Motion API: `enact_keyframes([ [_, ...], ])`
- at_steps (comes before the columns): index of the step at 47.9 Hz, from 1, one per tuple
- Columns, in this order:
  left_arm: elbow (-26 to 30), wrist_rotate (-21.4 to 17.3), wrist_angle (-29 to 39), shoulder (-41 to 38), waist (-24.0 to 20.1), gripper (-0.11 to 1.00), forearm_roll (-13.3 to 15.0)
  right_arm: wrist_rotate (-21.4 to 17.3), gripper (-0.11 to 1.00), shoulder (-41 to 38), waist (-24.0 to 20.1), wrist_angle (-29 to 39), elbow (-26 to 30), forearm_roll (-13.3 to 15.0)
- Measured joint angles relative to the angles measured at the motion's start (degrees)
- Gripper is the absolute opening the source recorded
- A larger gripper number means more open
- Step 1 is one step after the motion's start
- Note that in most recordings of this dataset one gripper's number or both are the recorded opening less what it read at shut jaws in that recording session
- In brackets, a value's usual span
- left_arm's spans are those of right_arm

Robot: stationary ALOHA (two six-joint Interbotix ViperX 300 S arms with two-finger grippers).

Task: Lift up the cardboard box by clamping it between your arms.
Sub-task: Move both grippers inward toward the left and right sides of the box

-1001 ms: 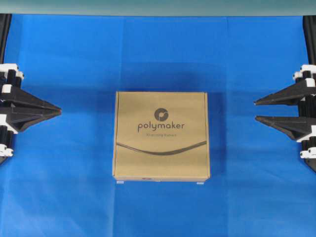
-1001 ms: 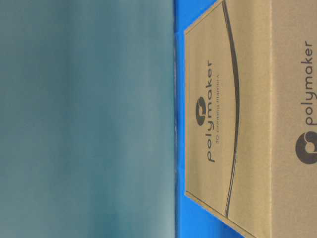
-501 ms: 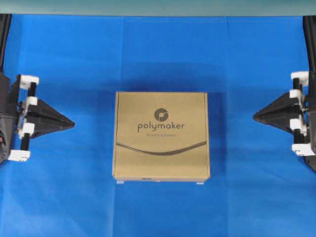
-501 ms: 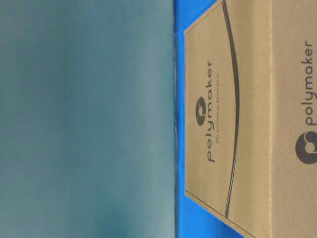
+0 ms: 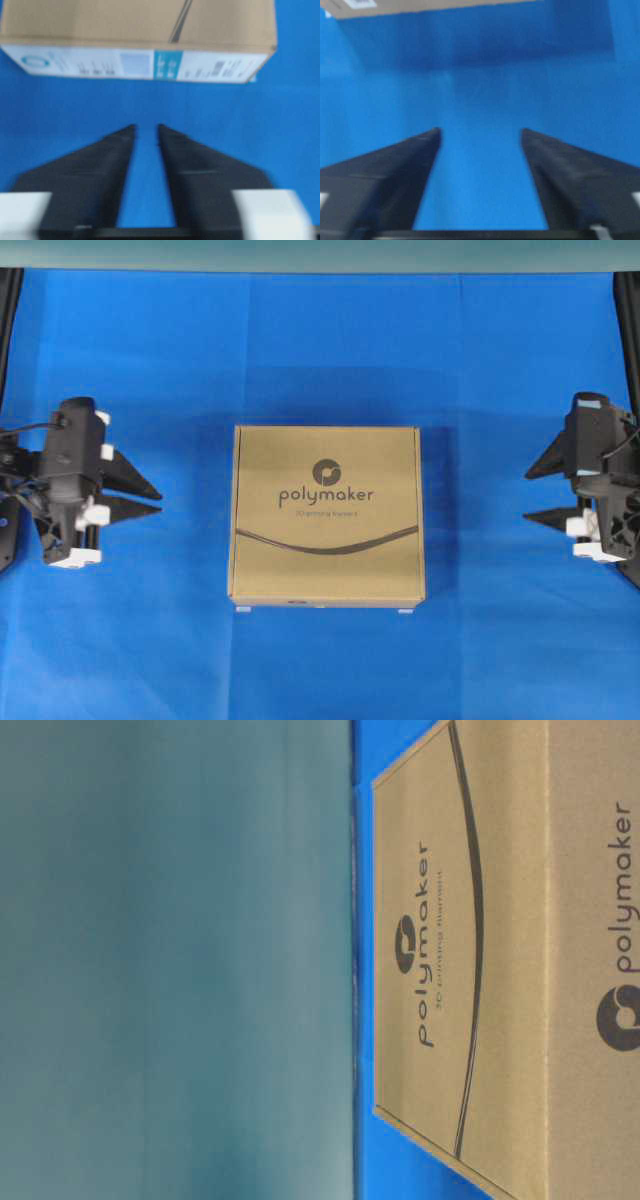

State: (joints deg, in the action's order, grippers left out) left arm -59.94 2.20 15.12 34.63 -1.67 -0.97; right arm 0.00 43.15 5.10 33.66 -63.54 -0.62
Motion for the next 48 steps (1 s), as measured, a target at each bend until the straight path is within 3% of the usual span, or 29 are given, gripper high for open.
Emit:
enact_keyframes([
  [6, 0.0, 0.0, 0.1, -1.9, -0.2, 0.75, 0.0, 0.3, 0.91, -1.8, 0.1, 0.2, -0.1, 0.1],
  [10, 0.0, 0.0, 0.1, -3.7, -0.6, 0.88, 0.0, 0.5, 1.0, -3.1, 0.1, 0.4, -0.1, 0.3],
  [24, -0.6, 0.0, -5.4, -9.4, -2.5, 0.87, 0.0, 0.8, 0.99, -9.8, 0.3, -6.9, -1.6, 1.0],
  [48, 4.2, 0.1, -13.9, -26.2, -3.6, 0.87, 0.0, 1.1, 0.99, -32.3, 0.3, -24.4, 1.8, 2.5],
])
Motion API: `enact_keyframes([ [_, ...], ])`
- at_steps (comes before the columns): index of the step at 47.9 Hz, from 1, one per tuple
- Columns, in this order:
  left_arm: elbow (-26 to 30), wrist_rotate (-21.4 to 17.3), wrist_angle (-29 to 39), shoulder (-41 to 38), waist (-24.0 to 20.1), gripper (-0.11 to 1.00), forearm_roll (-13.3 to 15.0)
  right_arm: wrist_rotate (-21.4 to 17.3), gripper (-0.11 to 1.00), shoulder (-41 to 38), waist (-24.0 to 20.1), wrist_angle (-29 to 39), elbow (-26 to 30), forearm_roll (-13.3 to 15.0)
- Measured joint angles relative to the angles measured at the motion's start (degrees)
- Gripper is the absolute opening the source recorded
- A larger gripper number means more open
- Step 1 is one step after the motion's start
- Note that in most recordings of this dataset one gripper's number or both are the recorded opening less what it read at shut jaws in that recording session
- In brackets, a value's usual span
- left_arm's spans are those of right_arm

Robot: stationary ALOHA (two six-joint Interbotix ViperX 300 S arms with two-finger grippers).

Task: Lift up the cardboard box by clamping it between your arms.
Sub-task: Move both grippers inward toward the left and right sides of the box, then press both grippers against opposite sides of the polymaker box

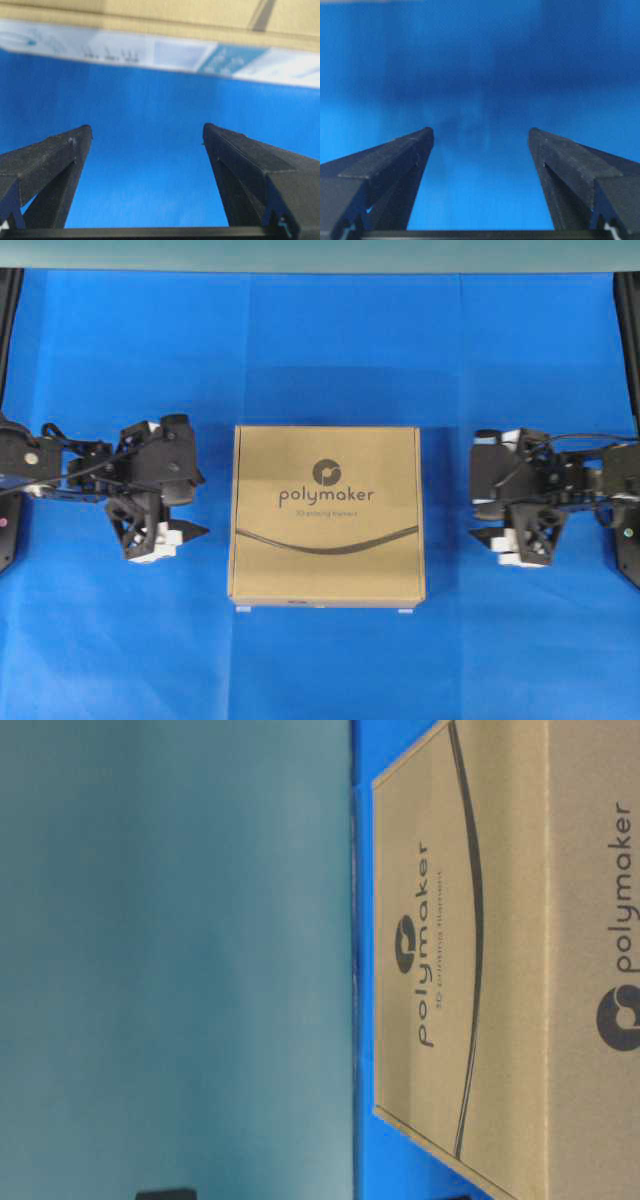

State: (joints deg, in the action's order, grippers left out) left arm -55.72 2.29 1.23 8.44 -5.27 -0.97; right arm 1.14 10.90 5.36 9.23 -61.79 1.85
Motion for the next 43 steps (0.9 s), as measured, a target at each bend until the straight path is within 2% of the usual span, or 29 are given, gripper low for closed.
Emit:
enact_keyframes([
  [9, 2.6, -0.3, -0.3, -4.0, 0.0, 0.87, 0.0, 0.0, 0.99, -5.5, -0.1, -3.0, 3.2, 1.4],
  [20, 4.5, -0.9, -0.3, -6.6, 0.0, 0.87, 0.1, 0.0, 0.99, -10.7, -0.1, -5.5, 8.3, 1.7],
  [43, 6.3, -1.1, 0.4, -7.6, -0.1, 0.87, -0.2, -0.1, 0.99, -12.0, -0.3, -3.6, 10.6, 1.8],
])
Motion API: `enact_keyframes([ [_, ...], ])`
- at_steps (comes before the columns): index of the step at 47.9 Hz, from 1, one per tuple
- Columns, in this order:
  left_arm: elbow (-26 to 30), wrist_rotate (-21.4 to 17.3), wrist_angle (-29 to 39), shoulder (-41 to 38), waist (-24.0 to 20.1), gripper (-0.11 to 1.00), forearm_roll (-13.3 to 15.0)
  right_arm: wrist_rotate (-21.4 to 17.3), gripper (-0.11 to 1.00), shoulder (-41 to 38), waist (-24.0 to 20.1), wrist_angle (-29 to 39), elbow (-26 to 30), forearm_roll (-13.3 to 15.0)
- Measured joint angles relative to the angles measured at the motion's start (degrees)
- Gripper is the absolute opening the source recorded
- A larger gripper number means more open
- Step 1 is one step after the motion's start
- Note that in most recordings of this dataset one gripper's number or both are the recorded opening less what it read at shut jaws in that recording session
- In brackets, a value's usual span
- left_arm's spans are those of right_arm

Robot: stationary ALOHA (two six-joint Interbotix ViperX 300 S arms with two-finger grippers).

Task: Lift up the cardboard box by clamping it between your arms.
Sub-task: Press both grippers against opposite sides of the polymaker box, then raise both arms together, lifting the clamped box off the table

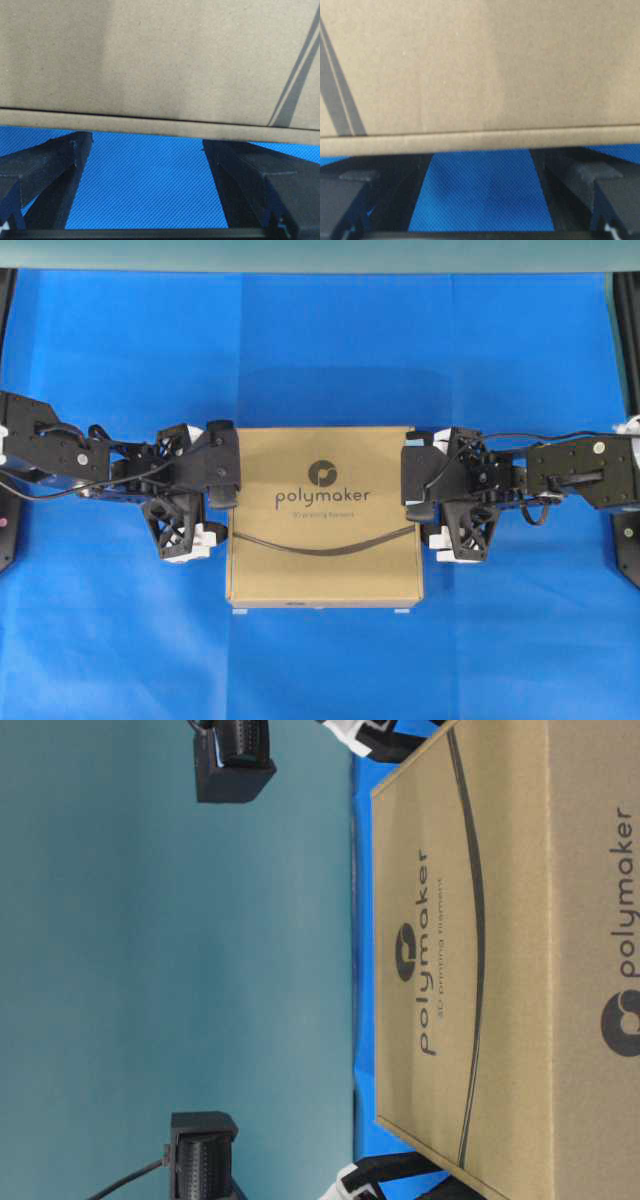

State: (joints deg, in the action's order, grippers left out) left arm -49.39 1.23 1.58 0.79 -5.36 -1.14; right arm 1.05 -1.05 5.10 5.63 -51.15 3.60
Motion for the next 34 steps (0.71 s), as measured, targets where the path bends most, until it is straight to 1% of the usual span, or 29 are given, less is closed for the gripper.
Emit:
enact_keyframes([
  [6, 0.6, 0.0, 0.6, -0.1, 0.0, 0.87, -0.1, 0.0, 0.99, 0.0, 0.0, 0.3, 0.2, 0.0],
  [15, 2.1, -0.2, 3.3, 0.0, 0.0, 0.87, -0.1, 0.0, 0.99, 0.2, -0.1, 1.8, 1.1, -0.2],
  [25, 3.6, -0.4, 6.2, 1.8, -0.4, 0.87, -0.2, 0.0, 0.99, 1.0, -0.3, 6.4, 2.4, -0.3],
  [34, 4.7, -0.4, 10.0, 5.2, -0.6, 0.87, -0.4, 0.0, 0.99, 4.0, -0.2, 10.6, 3.4, -0.3],
])
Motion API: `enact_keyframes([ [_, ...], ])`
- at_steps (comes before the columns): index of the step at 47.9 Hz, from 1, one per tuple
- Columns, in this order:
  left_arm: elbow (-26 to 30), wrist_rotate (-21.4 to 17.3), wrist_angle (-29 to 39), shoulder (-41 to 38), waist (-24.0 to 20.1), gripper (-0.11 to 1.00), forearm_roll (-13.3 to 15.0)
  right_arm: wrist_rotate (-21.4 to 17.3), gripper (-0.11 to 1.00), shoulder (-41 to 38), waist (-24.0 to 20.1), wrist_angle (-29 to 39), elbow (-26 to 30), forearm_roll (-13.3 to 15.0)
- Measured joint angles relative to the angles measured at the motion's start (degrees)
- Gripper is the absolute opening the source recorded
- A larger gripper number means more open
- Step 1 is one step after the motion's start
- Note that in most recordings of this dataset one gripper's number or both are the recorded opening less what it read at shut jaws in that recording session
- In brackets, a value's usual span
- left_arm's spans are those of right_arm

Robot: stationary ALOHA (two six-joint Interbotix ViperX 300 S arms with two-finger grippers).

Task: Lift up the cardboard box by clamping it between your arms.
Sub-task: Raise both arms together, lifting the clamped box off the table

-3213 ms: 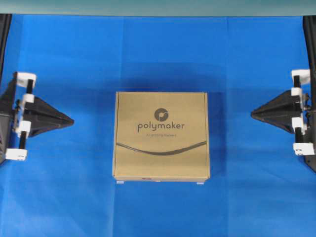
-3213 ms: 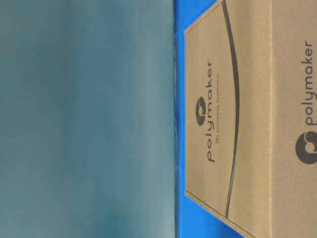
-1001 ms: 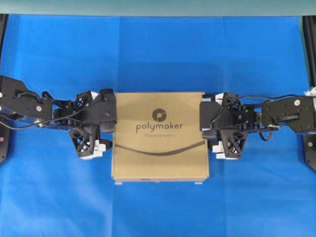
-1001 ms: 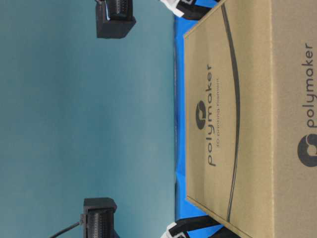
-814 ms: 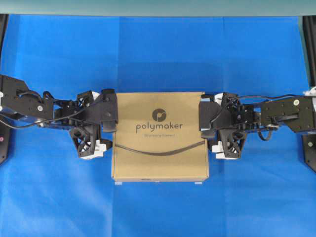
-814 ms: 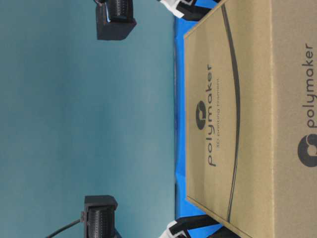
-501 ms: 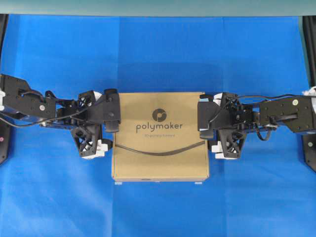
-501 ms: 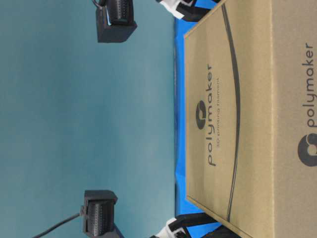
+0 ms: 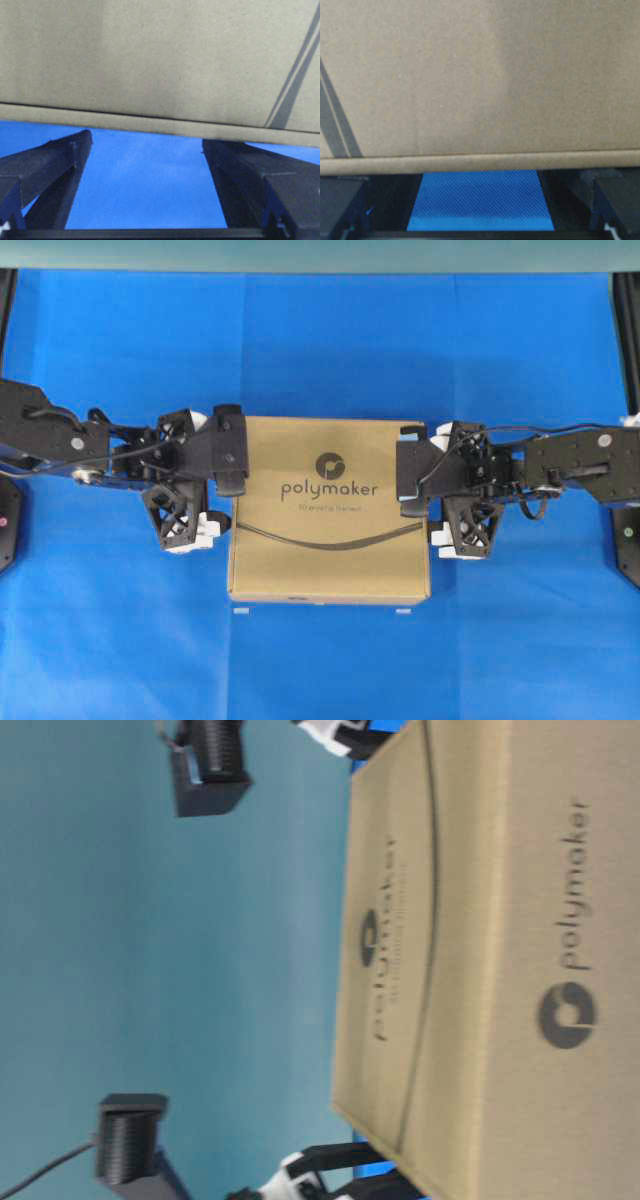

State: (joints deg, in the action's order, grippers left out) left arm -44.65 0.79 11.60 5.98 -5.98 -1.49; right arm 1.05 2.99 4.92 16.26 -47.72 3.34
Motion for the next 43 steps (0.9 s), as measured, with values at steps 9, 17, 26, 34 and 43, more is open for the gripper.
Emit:
enact_keyframes([
  [9, 1.7, 0.0, 5.5, 3.4, -0.1, 0.87, 0.0, 0.0, 0.99, 4.0, -0.1, 6.5, 2.9, -0.3],
  [17, 3.4, 0.0, 9.7, 6.0, -0.3, 0.87, -0.1, 0.0, 0.99, 6.7, -0.1, 14.0, 6.5, -0.3],
  [26, 6.4, -0.1, 14.2, 7.8, -0.2, 0.87, -0.1, 0.2, 0.99, 9.3, -0.1, 20.5, 9.9, -0.3],
  [34, 9.5, -0.6, 18.5, 8.8, -0.2, 0.87, -0.1, 0.5, 0.99, 11.2, -0.1, 24.3, 11.9, -0.3],
  [43, 11.0, -0.6, 20.0, 9.0, -0.3, 0.87, -0.1, 0.5, 0.99, 12.5, 0.0, 25.4, 12.3, -0.2],
])
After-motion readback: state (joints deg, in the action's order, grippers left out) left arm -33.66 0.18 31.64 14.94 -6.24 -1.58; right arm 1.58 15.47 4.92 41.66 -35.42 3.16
